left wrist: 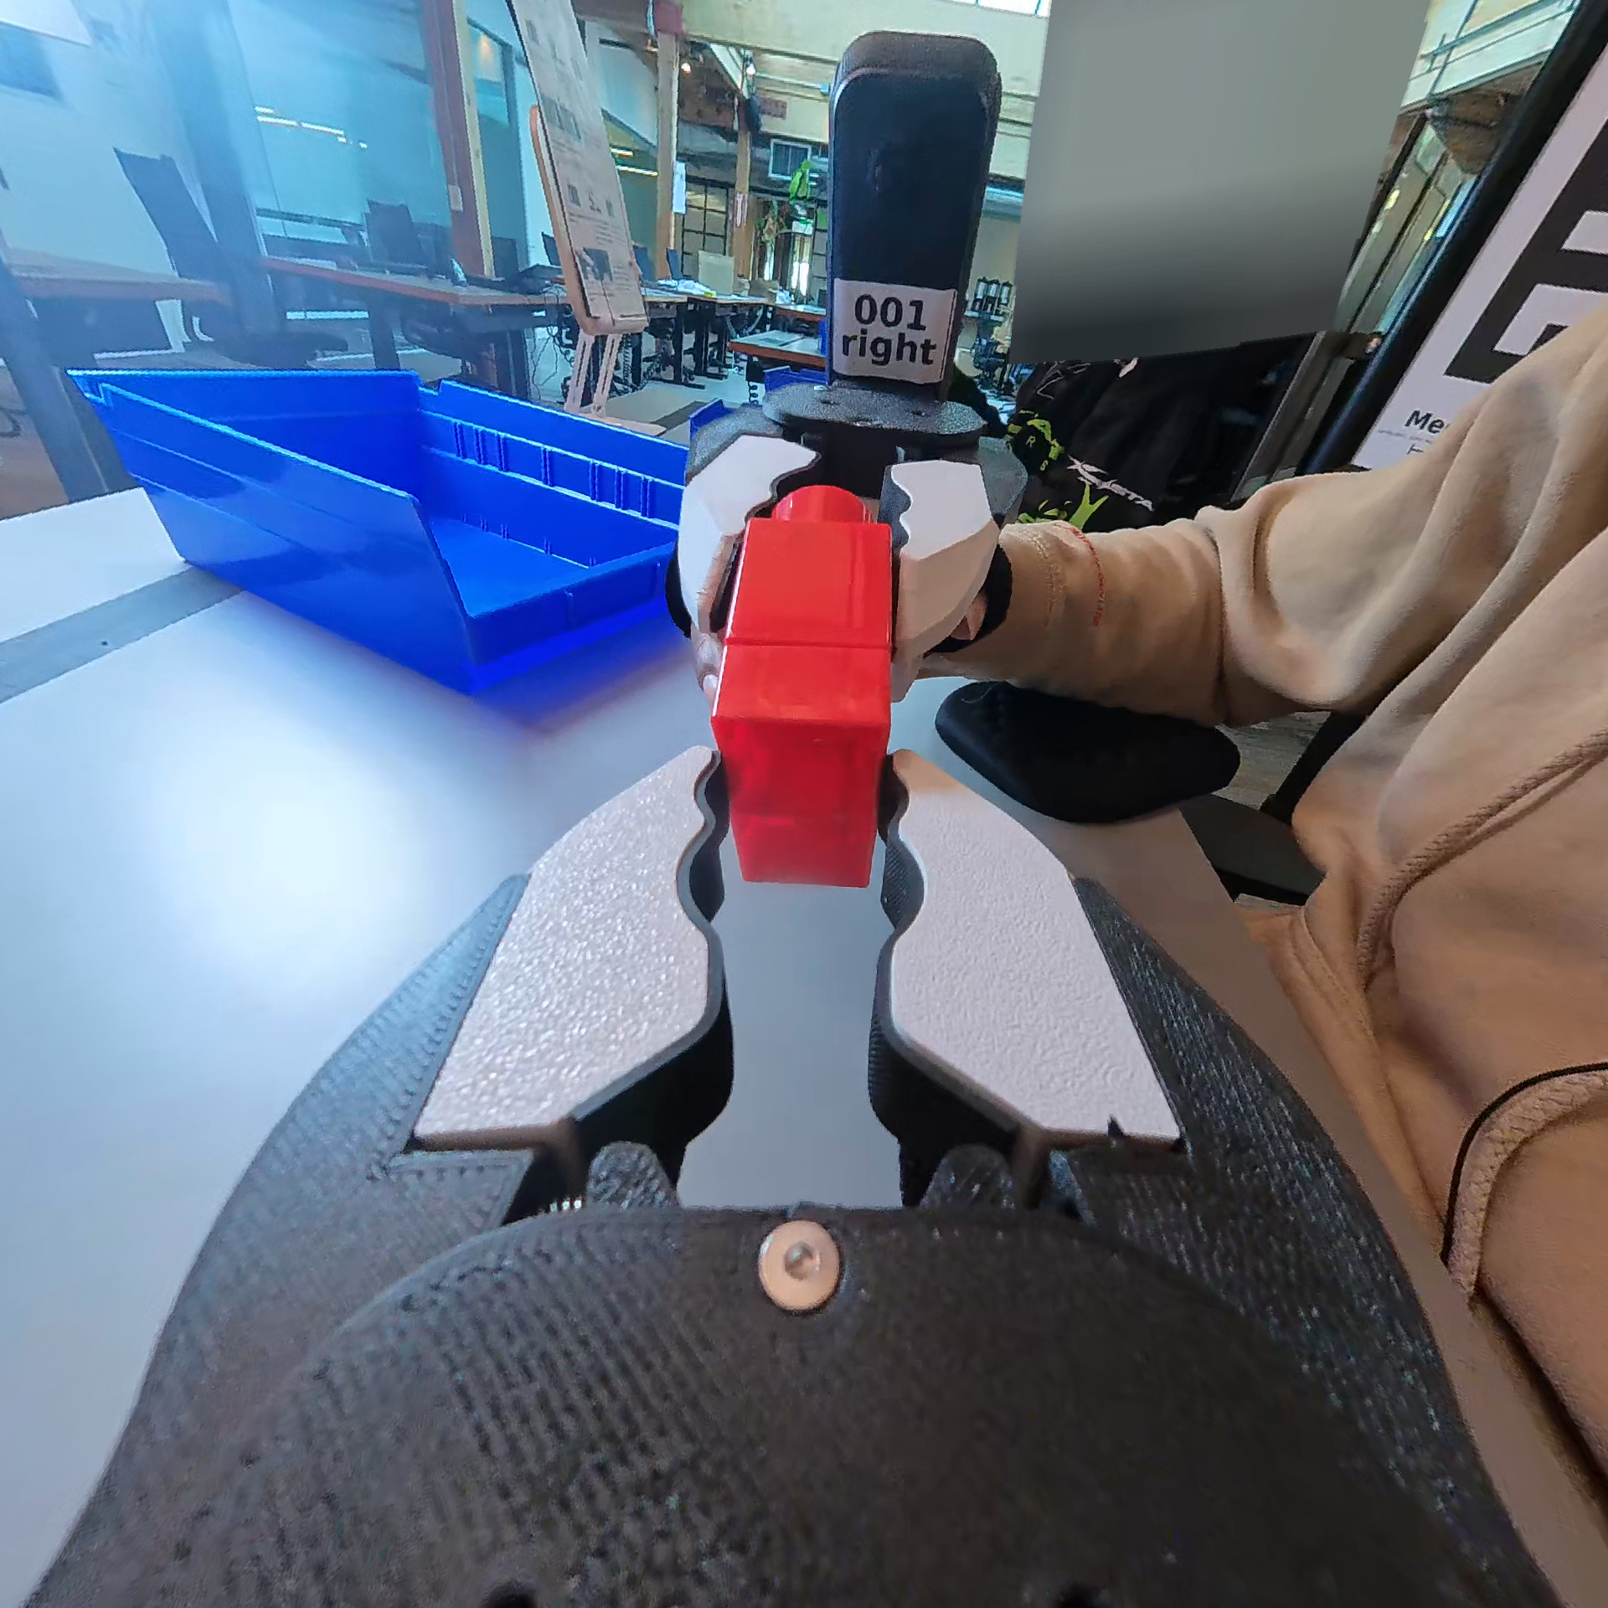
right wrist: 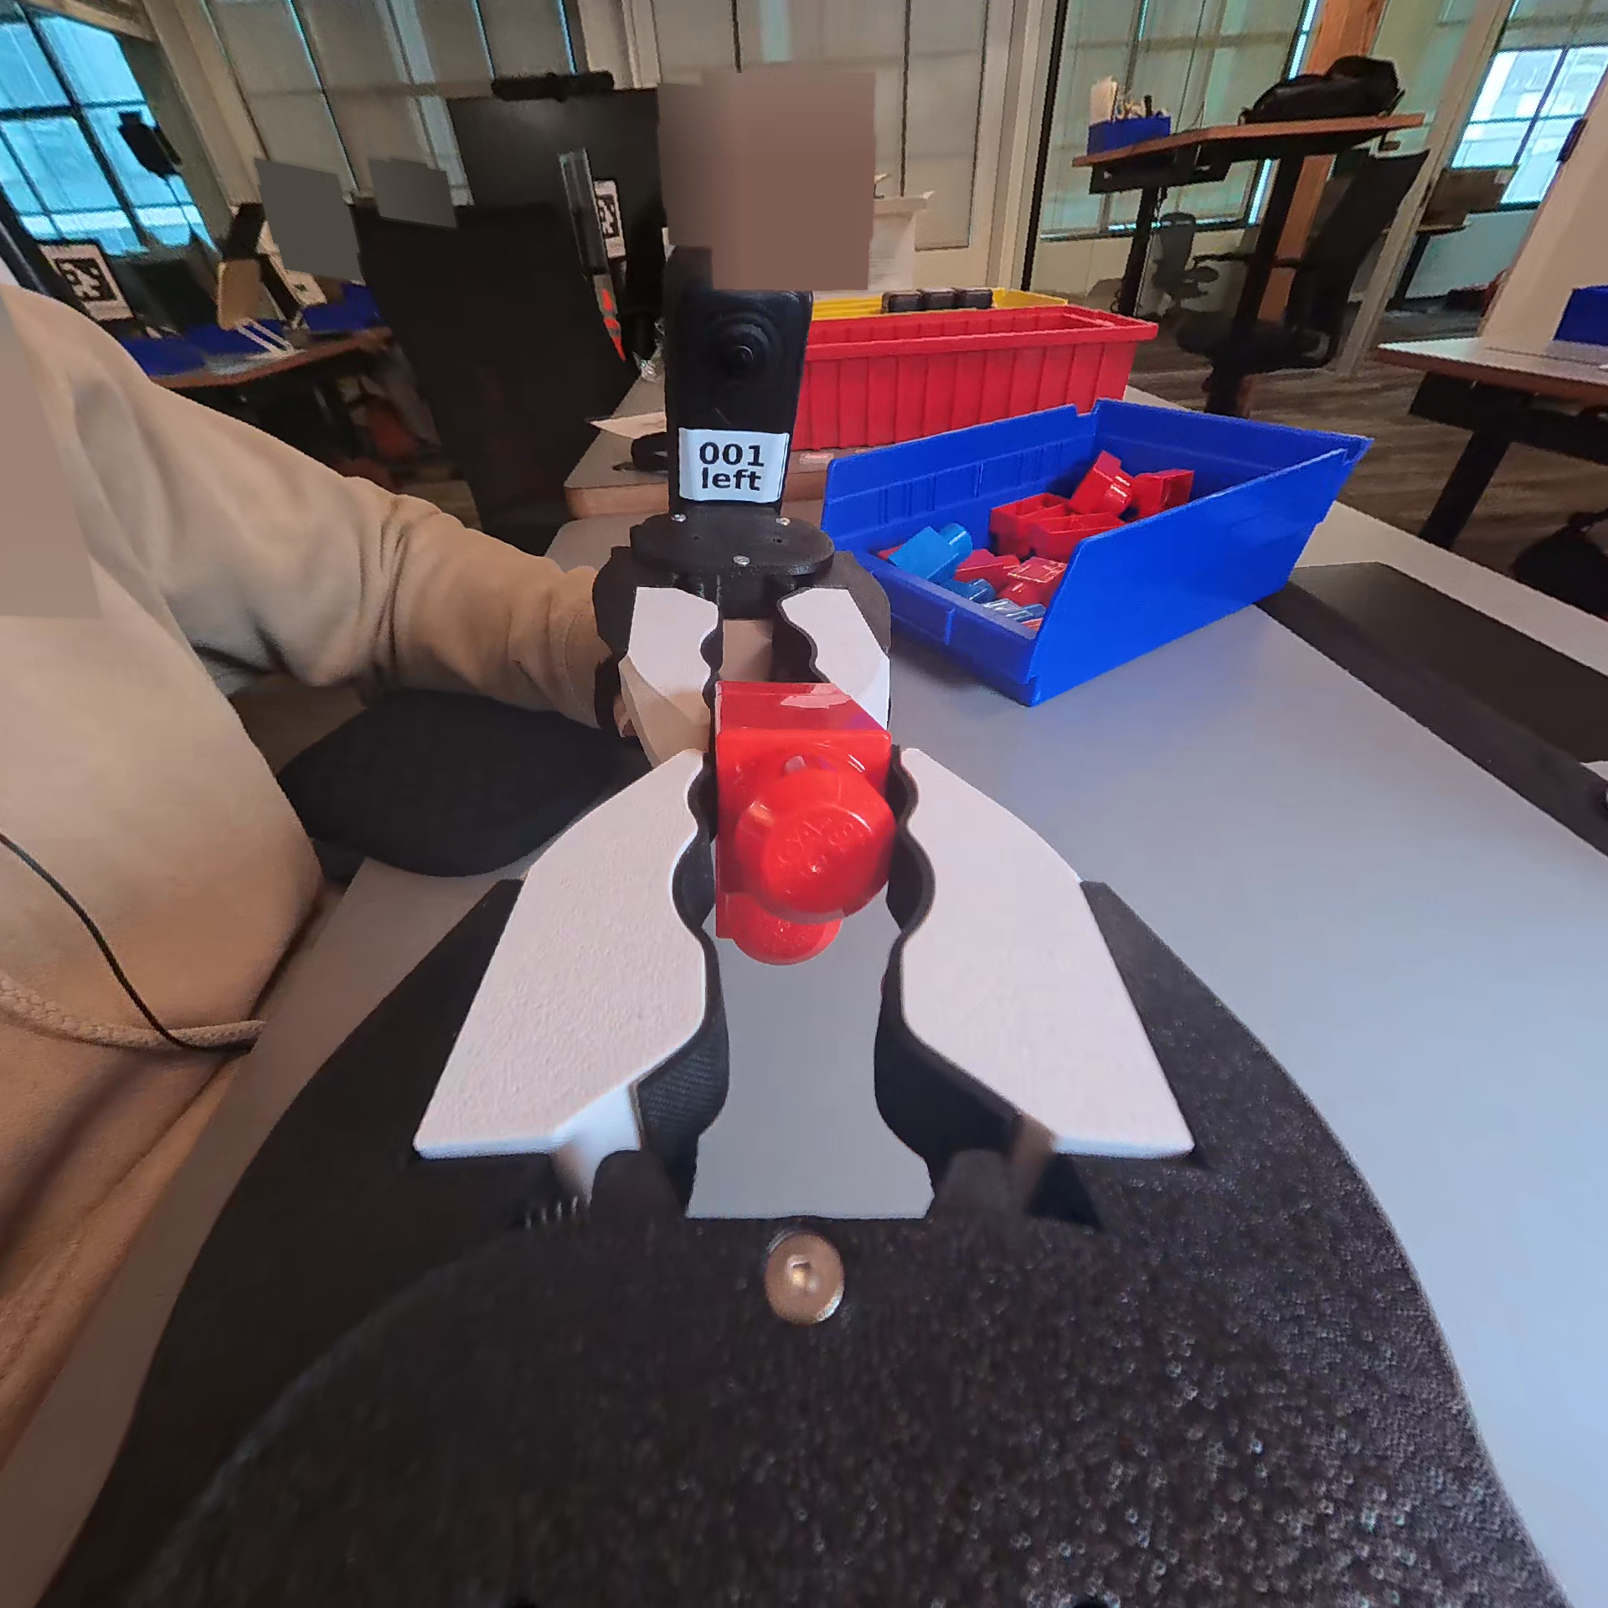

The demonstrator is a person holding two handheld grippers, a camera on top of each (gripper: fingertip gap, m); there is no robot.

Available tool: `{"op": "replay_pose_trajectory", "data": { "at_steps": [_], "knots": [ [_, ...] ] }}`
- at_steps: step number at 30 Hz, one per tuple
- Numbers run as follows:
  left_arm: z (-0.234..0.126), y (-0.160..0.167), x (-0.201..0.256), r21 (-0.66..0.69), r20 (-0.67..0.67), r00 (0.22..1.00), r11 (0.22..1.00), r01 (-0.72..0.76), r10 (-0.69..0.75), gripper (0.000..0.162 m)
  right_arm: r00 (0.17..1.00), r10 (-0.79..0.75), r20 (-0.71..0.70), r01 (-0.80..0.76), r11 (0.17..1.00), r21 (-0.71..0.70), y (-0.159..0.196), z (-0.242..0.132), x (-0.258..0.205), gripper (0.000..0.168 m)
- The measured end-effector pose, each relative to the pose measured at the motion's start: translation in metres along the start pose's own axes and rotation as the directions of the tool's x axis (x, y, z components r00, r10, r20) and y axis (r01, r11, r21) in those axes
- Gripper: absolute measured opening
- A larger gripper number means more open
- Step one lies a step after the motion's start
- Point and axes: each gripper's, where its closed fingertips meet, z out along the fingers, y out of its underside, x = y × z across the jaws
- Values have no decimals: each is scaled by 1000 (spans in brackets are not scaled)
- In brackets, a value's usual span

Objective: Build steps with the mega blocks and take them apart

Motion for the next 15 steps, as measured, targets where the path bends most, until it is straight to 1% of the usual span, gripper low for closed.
{"op": "replay_pose_trajectory", "data": {
  "at_steps": [5,6,7,9,10,12,15],
  "knots": [
    [1,1,-3,-9,10,1000,1000,-4,4,34,1000,8,-3,-9,1000,-22,1,-1,3,37],
    [1,-1,-3,-10,15,1000,1000,-17,17,34,1000,-2,-3,2,999,-44,1,-2,3,38],
    [1,-3,-2,-4,15,1000,1000,-22,22,34,1000,-23,-11,22,997,-67,1,-4,5,44],
    [-2,-6,-2,14,10,1000,1000,-14,14,34,999,-48,-22,46,995,-84,-2,-11,7,45],
    [-3,-6,-4,15,17,1000,1000,-16,16,34,999,-44,-20,43,996,-76,-5,-14,8,45],
    [-4,-5,-6,11,22,1000,1000,-19,18,34,999,-41,-21,40,998,-56,-9,-19,8,34],
    [-3,-4,-5,17,9,1000,1000,-10,10,34,999,-46,-13,45,997,-70,-8,-21,6,32]
  ]
}}
